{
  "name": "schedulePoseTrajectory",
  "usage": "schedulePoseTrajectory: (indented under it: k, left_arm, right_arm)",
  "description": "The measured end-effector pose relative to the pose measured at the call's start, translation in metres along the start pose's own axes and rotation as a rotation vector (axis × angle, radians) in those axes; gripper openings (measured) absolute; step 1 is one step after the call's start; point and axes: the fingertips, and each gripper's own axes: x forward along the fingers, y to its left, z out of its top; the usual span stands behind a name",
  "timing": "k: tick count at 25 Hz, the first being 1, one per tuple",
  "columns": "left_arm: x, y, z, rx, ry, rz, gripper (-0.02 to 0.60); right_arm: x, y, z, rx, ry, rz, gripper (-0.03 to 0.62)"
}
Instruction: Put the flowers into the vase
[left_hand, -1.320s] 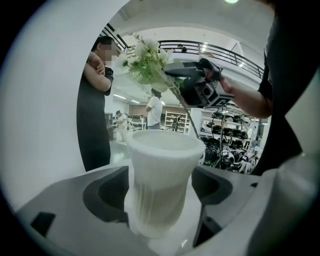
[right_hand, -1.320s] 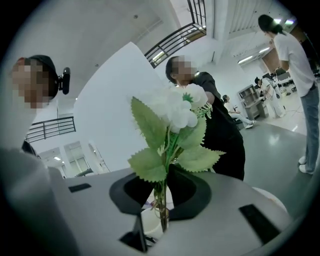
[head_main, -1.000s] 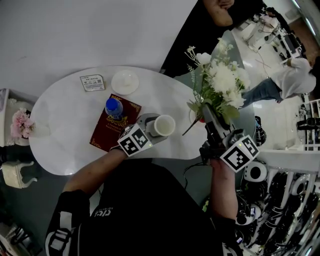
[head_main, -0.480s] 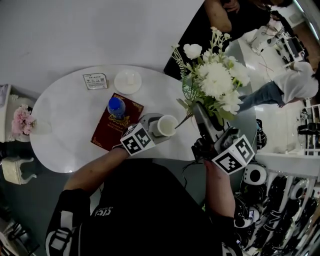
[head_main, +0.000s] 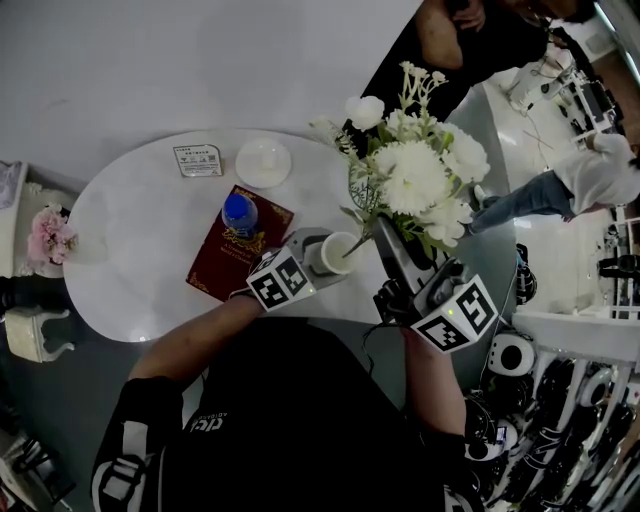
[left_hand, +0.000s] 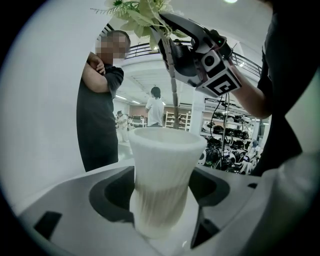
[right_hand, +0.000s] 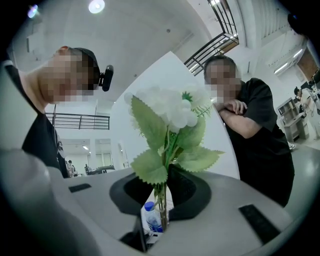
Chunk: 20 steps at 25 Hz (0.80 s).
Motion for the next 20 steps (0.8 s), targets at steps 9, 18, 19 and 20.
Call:
schedulePoseTrajectory:
  k: [9, 18, 19, 20]
  left_arm:
    - [0.0, -0.001, 0.002, 0.001, -0.002, -0.002, 0.339]
    - [-0.001, 0.001, 0.003, 0.0, -0.004, -0.008, 0.339]
    - [-0.001, 0.001, 0.003, 0.0, -0.004, -0.008, 0.339]
    - [-0.001, 0.001, 0.003, -0.001, -0.003, -0.008, 0.339]
  right_arm:
    - [-0.005, 0.0, -0.018, -0.036, -0.007, -0.013, 0.087]
    - [-0.012, -0.008, -0.04, -0.018, -0.016, -0.032, 0.087]
    - [-0.013, -0.01, -0.044, -0.015, -0.011, -0.04, 0.087]
    - [-0.015, -0.012, -0.047, -0.013, -0.008, -0.047, 0.087]
